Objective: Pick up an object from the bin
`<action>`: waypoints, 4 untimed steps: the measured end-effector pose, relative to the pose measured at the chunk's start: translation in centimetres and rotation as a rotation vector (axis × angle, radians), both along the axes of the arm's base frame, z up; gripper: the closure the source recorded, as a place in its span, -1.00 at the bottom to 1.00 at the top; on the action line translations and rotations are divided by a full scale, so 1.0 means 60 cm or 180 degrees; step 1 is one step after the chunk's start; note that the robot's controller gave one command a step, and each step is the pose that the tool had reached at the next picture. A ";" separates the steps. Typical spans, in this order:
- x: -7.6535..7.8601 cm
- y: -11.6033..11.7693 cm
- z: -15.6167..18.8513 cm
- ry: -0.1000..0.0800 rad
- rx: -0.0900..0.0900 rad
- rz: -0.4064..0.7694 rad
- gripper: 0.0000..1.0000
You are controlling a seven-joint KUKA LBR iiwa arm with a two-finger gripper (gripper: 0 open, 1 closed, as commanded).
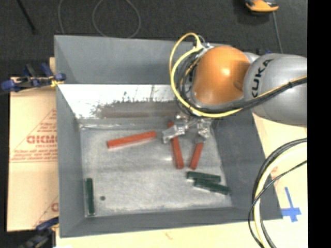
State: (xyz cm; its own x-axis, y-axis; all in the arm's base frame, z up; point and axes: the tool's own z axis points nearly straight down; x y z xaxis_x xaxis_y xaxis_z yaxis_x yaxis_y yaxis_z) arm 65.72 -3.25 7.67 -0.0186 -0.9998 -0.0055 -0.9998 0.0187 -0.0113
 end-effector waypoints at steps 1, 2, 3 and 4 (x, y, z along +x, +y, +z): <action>0.000 0.000 0.001 0.0007 -0.0002 -0.0009 1.00; 0.003 -0.001 0.034 0.0012 -0.0003 -0.0035 1.00; 0.007 -0.002 0.099 0.0009 -0.0013 -0.0074 1.00; 0.010 -0.002 0.168 0.0010 -0.0014 -0.0106 1.00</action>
Offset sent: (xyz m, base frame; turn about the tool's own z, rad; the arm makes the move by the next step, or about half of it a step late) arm 0.0000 0.0000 0.0000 0.0000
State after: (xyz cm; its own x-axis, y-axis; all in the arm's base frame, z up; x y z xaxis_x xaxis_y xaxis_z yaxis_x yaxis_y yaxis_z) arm 66.32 -3.39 17.78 -0.0520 -0.9986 -0.0011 -0.9986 0.0520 -0.0084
